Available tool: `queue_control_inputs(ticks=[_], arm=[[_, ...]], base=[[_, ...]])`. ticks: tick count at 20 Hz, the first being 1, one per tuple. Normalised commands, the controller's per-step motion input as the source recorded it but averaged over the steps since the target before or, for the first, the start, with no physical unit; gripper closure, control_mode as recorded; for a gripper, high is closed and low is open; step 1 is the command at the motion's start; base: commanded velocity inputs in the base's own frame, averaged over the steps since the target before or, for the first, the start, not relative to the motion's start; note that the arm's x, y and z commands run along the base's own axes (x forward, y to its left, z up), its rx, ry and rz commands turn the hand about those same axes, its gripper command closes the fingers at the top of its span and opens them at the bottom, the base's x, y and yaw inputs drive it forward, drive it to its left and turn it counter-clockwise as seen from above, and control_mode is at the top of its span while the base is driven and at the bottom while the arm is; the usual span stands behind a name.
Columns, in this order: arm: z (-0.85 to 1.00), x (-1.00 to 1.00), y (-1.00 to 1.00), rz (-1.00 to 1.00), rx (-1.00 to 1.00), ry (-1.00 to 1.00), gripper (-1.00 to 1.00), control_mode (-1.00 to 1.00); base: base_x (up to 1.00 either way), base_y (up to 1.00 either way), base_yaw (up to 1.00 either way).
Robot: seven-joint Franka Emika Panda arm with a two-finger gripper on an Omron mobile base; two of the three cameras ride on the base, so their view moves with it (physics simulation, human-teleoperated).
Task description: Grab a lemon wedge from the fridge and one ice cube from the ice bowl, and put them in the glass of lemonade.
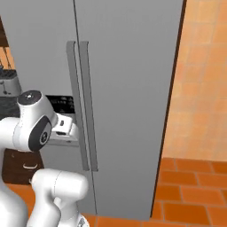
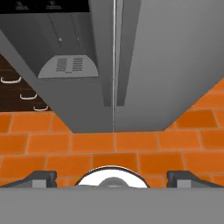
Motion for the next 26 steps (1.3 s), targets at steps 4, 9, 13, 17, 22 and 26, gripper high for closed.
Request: queue_control_inputs(ticks=[4,9,13,17,22,26], arm=[[0.0,0.0,0.0,0.0,0.0,0.0,-1.0,1.0],[0.0,0.0,0.0,0.0,0.0,0.0,-1.0,1.0],[0.0,0.0,0.0,0.0,0.0,0.0,-1.0,1.0],[0.0,0.0,0.0,0.0,0.0,0.0,-1.0,1.0],[0.0,0.0,0.0,0.0,0.0,0.0,-1.0,1.0],[0.0,0.0,0.0,0.0,0.0,0.0,-1.0,1.0]], base=[[-0.21,-0.11,0.0],[-0.03,-0.06,-0.02],[-0.28,-0.09,0.01],[-0.43,-0.13,0.04],[-0.49,-0.14,0.01],[-0.19,-0.01,0.0]])
